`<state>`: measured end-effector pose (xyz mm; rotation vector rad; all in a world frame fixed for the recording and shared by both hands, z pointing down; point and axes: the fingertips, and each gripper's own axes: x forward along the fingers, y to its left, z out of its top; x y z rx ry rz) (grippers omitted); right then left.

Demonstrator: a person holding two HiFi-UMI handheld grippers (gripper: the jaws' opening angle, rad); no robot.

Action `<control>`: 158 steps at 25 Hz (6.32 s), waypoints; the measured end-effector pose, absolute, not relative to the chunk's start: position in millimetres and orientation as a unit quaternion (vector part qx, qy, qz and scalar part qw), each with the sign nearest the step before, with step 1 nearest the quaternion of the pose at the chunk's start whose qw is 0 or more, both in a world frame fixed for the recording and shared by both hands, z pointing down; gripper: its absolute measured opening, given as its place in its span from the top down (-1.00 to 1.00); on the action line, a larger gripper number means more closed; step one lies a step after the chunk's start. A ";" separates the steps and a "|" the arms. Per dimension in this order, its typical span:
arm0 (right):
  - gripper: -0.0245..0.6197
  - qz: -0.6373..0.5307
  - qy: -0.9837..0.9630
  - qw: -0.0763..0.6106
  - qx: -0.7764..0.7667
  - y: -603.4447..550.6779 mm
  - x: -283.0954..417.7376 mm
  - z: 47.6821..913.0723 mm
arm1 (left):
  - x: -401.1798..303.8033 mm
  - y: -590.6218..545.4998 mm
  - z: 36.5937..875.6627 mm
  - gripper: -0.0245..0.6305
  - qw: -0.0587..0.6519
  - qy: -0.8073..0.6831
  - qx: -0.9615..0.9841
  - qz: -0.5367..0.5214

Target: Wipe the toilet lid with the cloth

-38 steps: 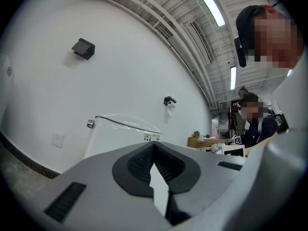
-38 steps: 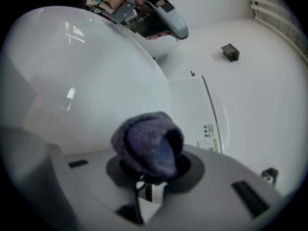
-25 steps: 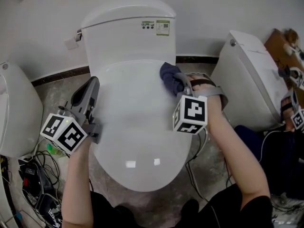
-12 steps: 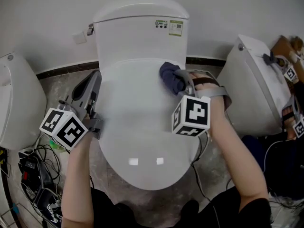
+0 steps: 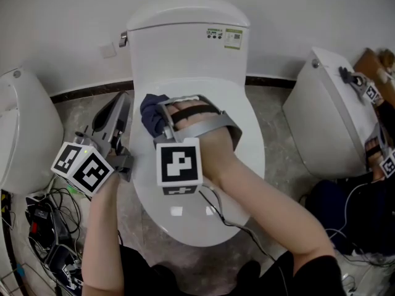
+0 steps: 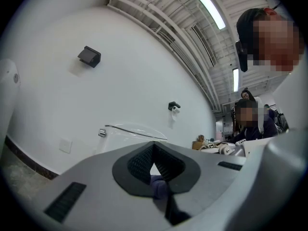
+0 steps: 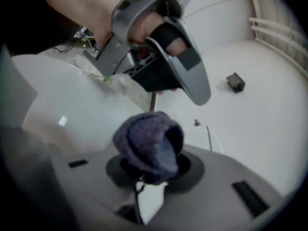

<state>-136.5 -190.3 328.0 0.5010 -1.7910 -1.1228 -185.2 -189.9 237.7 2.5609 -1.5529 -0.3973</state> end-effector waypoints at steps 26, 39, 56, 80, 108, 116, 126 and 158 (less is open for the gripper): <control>0.62 -0.455 -0.733 0.475 0.174 -171.3 -148.8 355.8 | -189.0 -193.9 248.3 0.90 0.065 -0.513 0.847 -0.123; 0.62 -0.434 -0.722 0.497 0.206 -187.0 -87.6 353.6 | -174.1 -195.2 248.9 0.90 0.064 -0.506 0.852 -0.118; 0.63 -0.396 -0.710 0.526 0.252 -209.1 6.3 356.3 | -150.8 -197.0 255.9 0.90 0.066 -0.496 0.860 -0.100; 0.62 -0.344 -0.701 0.554 0.289 -223.9 87.7 366.3 | -154.6 -197.2 247.2 0.90 0.063 -0.498 0.858 -0.110; 0.63 -0.446 -0.747 0.442 0.219 -158.0 -130.1 317.5 | -187.8 -206.1 246.8 0.90 0.066 -0.532 0.839 -0.094; 0.63 -0.445 -0.764 0.437 0.164 -126.3 -182.5 343.4 | -203.5 -201.4 243.8 0.90 0.067 -0.538 0.834 -0.107; 0.63 -0.442 -0.763 0.442 0.163 -125.8 -175.0 353.8 | -204.0 -199.3 246.8 0.90 0.069 -0.534 0.836 -0.108; 0.62 -0.379 -0.713 0.534 0.253 -179.7 34.8 360.3 | -161.9 -204.8 253.0 0.90 0.068 -0.514 0.850 -0.092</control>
